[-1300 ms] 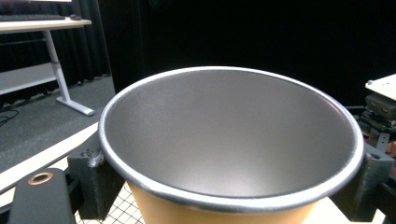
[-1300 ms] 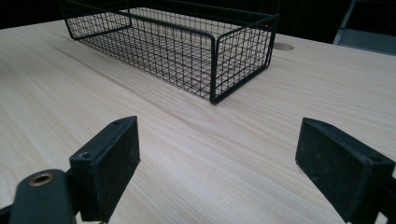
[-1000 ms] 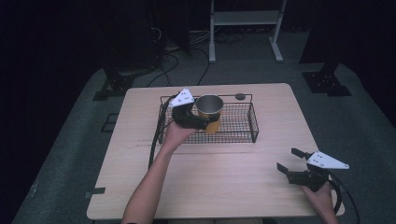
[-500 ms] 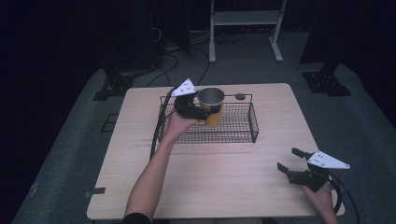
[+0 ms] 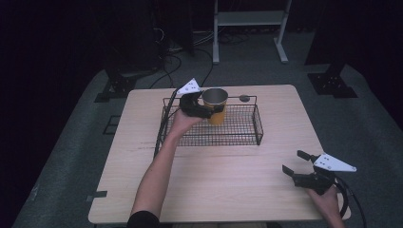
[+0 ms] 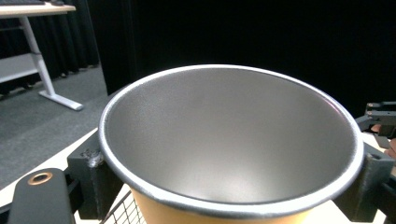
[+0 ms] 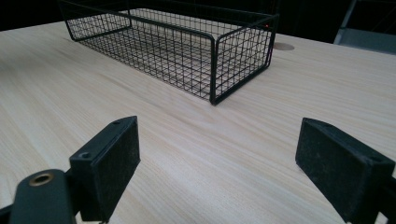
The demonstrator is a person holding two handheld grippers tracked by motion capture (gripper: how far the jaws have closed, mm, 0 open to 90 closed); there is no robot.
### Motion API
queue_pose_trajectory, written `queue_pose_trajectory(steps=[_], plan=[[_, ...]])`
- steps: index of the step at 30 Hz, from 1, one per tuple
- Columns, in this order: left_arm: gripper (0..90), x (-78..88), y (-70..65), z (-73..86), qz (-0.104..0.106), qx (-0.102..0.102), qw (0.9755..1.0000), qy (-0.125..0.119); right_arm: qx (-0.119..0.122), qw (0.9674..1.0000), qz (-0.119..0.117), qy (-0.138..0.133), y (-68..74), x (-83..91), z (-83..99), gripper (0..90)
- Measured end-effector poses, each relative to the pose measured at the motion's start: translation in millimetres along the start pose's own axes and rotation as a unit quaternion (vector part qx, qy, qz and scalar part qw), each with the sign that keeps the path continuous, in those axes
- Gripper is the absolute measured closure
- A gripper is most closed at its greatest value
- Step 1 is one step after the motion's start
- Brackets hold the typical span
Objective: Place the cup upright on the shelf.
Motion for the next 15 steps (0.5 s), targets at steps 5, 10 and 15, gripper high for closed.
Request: queue_pose_trajectory(steps=[5,10,15], plan=[[12.3,-5.5,7.0,11.2,0.003,0.005,0.9998,0.021,0.002,1.0,0.0,0.0,0.2,-0.1,0.0,12.7],[12.2,-10.0,10.6,19.6,0.008,0.001,0.999,0.044,0.0,1.0,0.0,0.001,-0.1,-0.3,0.1,12.7],[12.2,-16.4,12.6,23.2,0.025,0.001,0.9976,0.064,0.003,1.0,0.0,0.001,0.2,-0.3,0.0,12.7]])
Point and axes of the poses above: each handheld gripper's, and its own axes: x roughly backward along the jaws, z roughly out of its underside, y roughly to its left, the point moved 2 cm from there along -x, roughly forward along the jaws, and after that the axes turned 7 degrees about z, right-handed, at the moved point
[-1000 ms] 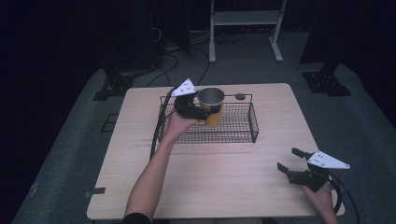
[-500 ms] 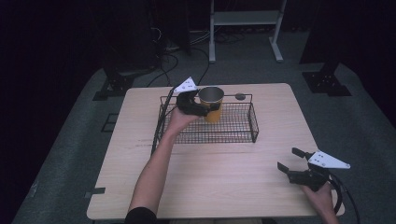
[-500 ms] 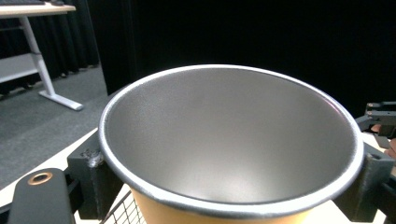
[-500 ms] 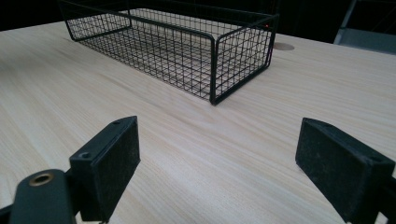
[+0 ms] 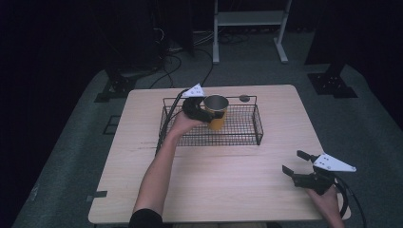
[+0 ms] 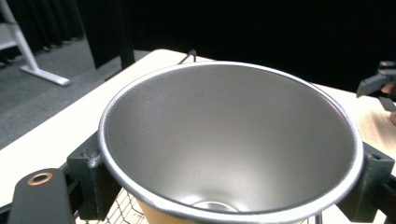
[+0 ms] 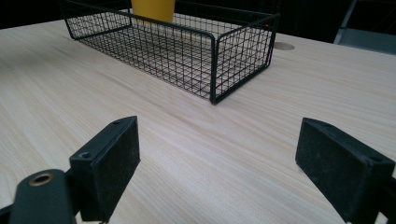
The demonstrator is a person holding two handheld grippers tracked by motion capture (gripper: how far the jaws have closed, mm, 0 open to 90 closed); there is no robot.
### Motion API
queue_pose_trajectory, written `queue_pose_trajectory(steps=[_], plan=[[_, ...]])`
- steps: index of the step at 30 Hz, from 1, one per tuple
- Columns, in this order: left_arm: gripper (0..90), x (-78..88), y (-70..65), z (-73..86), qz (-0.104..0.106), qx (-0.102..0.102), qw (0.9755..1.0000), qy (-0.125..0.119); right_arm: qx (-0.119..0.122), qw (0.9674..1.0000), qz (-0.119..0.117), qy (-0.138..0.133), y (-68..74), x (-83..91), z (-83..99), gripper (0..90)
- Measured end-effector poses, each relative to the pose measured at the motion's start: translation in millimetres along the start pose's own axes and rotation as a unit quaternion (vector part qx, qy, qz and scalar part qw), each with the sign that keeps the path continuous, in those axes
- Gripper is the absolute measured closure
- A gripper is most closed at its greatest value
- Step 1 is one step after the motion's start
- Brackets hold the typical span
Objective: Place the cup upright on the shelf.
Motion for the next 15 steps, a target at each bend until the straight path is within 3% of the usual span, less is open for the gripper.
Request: queue_pose_trajectory(steps=[5,15], plan=[[12.2,-5.1,2.4,2.9,0.011,-0.008,0.9997,0.022,-0.003,1.0,-0.001,-0.001,-0.3,0.2,0.0,12.7],[12.2,-8.2,11.6,15.1,0.02,0.0,0.9987,0.047,-0.004,1.0,-0.002,-0.001,-0.4,0.3,0.0,12.7]])
Point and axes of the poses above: each handheld gripper's, and its own axes: x roughly backward along the jaws, z roughly out of its underside, y roughly to its left, the point moved 2 cm from there along -x, roughly forward along the jaws, and after that the axes turned 7 degrees about z, right-handed, at the moved point
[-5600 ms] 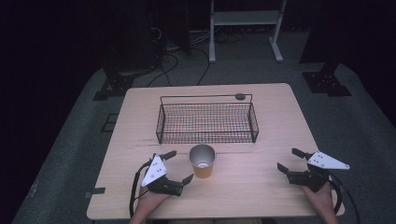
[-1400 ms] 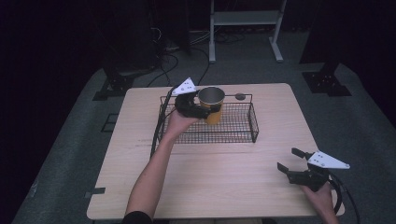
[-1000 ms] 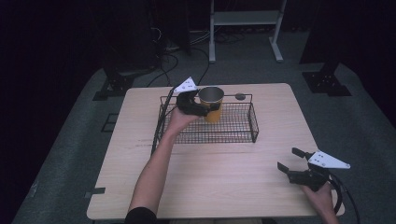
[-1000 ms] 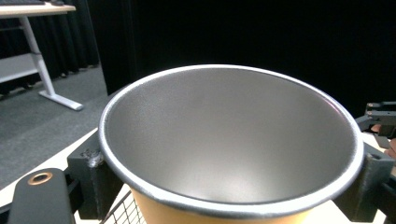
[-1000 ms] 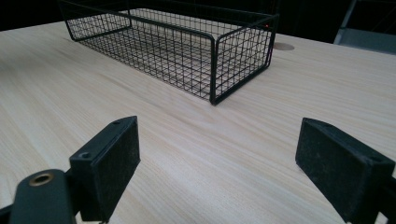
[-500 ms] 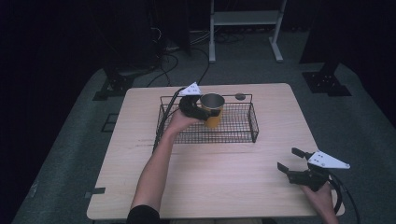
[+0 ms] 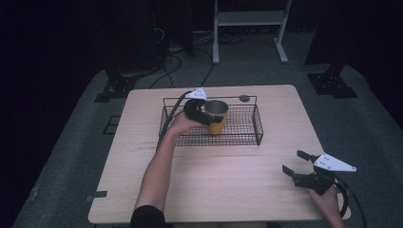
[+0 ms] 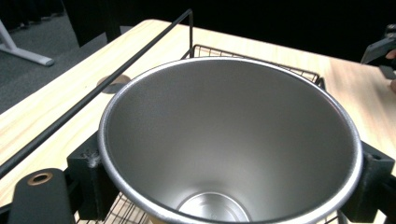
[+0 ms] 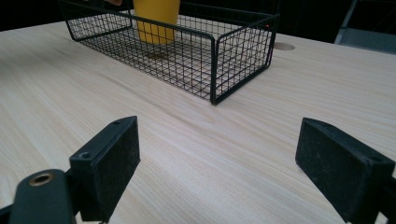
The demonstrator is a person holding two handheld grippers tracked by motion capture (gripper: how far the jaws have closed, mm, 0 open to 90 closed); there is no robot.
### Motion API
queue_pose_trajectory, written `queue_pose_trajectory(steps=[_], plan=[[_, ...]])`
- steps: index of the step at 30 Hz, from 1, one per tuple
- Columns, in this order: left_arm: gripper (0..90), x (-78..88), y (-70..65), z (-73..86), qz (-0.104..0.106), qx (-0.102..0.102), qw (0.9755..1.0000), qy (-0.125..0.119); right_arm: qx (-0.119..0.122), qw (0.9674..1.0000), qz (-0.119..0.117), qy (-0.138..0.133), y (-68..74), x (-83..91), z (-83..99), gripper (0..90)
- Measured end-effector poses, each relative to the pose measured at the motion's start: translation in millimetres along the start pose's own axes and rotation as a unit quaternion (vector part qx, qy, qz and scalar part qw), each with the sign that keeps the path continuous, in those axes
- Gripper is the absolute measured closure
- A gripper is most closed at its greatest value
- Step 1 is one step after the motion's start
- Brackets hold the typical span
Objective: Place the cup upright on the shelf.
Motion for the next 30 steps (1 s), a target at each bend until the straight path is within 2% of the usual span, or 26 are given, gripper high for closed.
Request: queue_pose_trajectory(steps=[12,16,23,25,30], plan=[[12.2,-10.1,1.0,0.8,0.024,-0.005,0.9992,0.03,0.001,1.0,-0.001,-0.001,-0.2,0.2,0.0,12.7],[12.1,-10.4,1.9,2.2,0.025,-0.01,0.9992,0.03,0.0,1.0,-0.002,-0.001,-0.3,0.3,0.1,12.7],[11.2,-13.1,3.2,6.5,0.021,-0.015,0.9985,0.048,0.001,1.0,-0.003,-0.001,-0.2,0.3,0.2,12.7],[11.1,-12.7,3.3,6.3,0.02,-0.015,0.9988,0.043,0.0,1.0,-0.003,-0.001,-0.2,0.3,0.1,12.7],[10.7,-11.9,2.8,6.3,0.015,-0.02,0.9985,0.048,0.001,1.0,-0.003,-0.001,-0.1,0.4,0.2,12.7]])
Point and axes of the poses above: each handheld gripper's, and its own axes: x roughly backward along the jaws, z roughly out of its underside, y roughly to its left, the point moved 2 cm from there along -x, roughly forward along the jaws, and after that the axes turned 7 degrees about z, right-handed, at the moved point
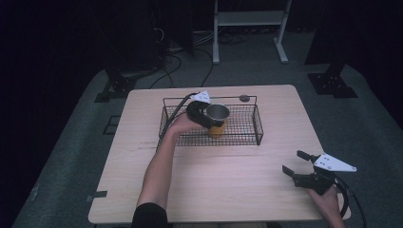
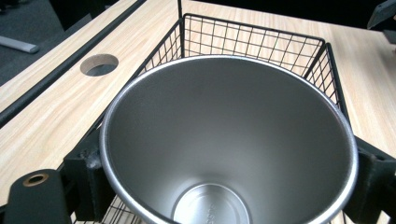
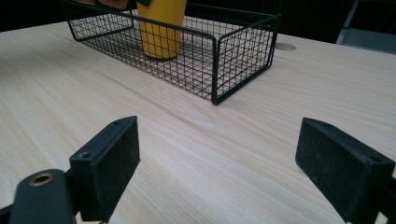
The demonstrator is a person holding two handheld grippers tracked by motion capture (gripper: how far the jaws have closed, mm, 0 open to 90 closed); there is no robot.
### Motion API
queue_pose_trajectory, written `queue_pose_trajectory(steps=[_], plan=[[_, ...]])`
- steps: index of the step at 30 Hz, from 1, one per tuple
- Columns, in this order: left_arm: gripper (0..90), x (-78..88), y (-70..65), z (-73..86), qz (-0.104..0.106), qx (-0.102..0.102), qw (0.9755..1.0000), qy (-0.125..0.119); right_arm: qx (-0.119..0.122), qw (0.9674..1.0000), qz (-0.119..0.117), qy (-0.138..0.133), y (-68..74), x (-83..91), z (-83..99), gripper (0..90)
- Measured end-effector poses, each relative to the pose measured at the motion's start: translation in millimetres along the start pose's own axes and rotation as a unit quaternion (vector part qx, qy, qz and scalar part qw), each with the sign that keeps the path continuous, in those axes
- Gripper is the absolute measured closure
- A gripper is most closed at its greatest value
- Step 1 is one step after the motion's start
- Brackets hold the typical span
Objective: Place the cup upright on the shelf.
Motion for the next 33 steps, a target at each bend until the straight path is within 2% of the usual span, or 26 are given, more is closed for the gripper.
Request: queue_pose_trajectory(steps=[8,15,21,31,33], plan=[[4.2,3.3,0.8,0.2,-0.022,0.0,0.9997,-0.009,0.001,1.0,-0.001,-0.001,0.1,0.1,0.0,12.7],[1.8,5.1,0.6,-0.5,-0.026,-0.002,0.9996,-0.015,-0.001,1.0,-0.001,-0.003,-0.5,0.8,0.1,12.7],[0.9,7.4,-1.6,-2.3,-0.028,-0.013,0.9993,-0.019,-0.001,1.0,-0.001,-0.004,-0.9,1.0,0.2,12.7],[0.0,12.4,-2.0,-4.4,-0.037,-0.018,0.9986,-0.034,-0.007,0.9999,-0.007,-0.007,-2.8,2.2,0.4,12.7],[0.0,13.1,-2.3,-4.6,-0.033,-0.018,0.9986,-0.037,-0.009,0.9999,-0.007,-0.008,-3.2,2.1,0.4,12.7]])
Point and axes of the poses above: each handheld gripper's, and its own axes: x roughly backward along the jaws, z roughly out of its underside, y roughly to its left, the point moved 2 cm from there along -x, roughly forward along the jaws, and after that the axes turned 7 degrees about z, right-handed, at the moved point
